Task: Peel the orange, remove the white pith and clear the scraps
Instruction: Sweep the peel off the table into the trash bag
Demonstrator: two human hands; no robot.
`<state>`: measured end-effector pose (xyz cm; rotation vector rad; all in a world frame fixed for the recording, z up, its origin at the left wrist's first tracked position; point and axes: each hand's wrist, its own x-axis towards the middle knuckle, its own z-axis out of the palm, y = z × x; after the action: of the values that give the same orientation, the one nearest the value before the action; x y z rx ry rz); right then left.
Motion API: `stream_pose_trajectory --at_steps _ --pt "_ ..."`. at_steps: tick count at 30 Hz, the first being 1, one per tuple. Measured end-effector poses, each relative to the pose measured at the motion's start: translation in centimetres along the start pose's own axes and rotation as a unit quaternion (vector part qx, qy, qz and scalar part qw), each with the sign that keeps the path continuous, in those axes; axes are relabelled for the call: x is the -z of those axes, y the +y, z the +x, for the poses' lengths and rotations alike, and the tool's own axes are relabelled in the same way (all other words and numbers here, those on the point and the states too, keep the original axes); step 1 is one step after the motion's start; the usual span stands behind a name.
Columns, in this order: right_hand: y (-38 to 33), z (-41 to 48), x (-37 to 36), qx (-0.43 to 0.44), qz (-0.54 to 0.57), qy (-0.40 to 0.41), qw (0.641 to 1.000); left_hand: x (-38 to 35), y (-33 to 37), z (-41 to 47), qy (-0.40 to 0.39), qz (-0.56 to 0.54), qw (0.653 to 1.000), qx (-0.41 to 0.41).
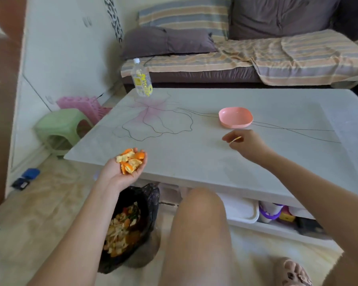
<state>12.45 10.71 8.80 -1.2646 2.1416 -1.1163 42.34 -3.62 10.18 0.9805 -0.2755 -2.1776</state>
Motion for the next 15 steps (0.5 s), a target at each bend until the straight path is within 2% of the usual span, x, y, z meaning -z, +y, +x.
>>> stream_pose_trajectory --at_steps 3,5,6,9,11,15 --pt "-0.1 -0.1 -0.1 -0.006 -0.019 0.001 1.000 5.2 0.4 1.1 0.100 0.023 0.994 -0.028" --pt "0.0 -0.3 0.0 -0.006 -0.039 0.006 0.999 8.4 0.5 2.3 0.172 0.115 0.977 -0.045" --pt "0.1 -0.4 0.0 -0.002 -0.051 0.010 0.999 9.5 0.4 2.8 0.212 0.197 0.956 -0.047" --pt "0.2 -0.5 0.2 0.005 -0.080 0.016 0.997 11.4 -0.3 3.5 0.302 0.409 0.859 -0.060" --pt "0.3 -0.7 0.5 0.003 -0.086 0.016 0.996 10.3 -1.2 2.6 0.289 0.509 0.804 -0.100" --pt "0.9 -0.9 1.5 -0.003 -0.066 0.034 0.997 5.9 -3.5 2.2 0.152 0.630 0.743 -0.170"
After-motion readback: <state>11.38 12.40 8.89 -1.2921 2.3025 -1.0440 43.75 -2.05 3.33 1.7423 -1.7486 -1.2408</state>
